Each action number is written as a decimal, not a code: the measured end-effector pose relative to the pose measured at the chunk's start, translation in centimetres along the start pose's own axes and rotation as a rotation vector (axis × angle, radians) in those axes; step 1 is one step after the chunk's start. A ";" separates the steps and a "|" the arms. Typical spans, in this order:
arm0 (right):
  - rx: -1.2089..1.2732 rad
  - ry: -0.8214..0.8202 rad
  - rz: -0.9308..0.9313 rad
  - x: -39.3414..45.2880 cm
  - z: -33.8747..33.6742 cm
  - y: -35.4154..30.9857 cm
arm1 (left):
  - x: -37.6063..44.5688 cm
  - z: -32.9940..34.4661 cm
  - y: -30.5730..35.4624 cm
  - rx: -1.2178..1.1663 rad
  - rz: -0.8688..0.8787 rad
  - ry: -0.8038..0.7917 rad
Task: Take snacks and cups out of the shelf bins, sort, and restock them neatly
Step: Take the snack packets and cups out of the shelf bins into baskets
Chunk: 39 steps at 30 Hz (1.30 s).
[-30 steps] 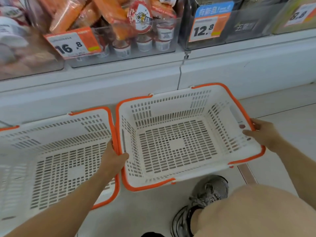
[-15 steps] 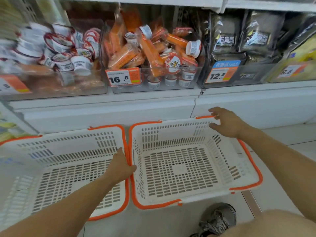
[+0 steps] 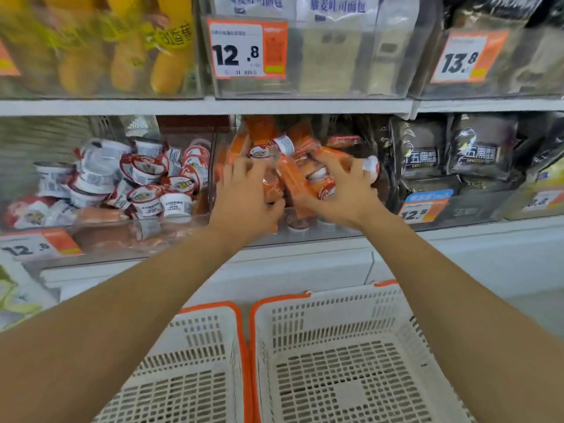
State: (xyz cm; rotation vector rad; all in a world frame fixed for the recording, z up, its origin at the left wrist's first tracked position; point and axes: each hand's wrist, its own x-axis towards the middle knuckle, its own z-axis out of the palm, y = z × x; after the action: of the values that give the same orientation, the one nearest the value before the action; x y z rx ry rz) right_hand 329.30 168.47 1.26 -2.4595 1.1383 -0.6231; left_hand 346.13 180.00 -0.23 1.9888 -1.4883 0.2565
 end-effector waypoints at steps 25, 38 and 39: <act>0.107 -0.189 -0.307 5.2 1.7 5.8 | 4.3 1.1 -0.1 0.251 0.081 -0.124; 0.269 -0.155 -0.267 3.7 -5.9 3.5 | 2.8 -4.1 3.0 -0.131 0.006 0.198; 0.259 -0.167 -0.261 3.2 -6.5 3.3 | 2.4 -4.5 3.4 -0.146 0.002 0.202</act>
State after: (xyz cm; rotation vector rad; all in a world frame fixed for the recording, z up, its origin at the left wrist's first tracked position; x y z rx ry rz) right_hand 325.64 163.08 5.79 -2.3975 0.6353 -0.5834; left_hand 344.77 180.19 5.70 1.7900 -1.3422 0.3299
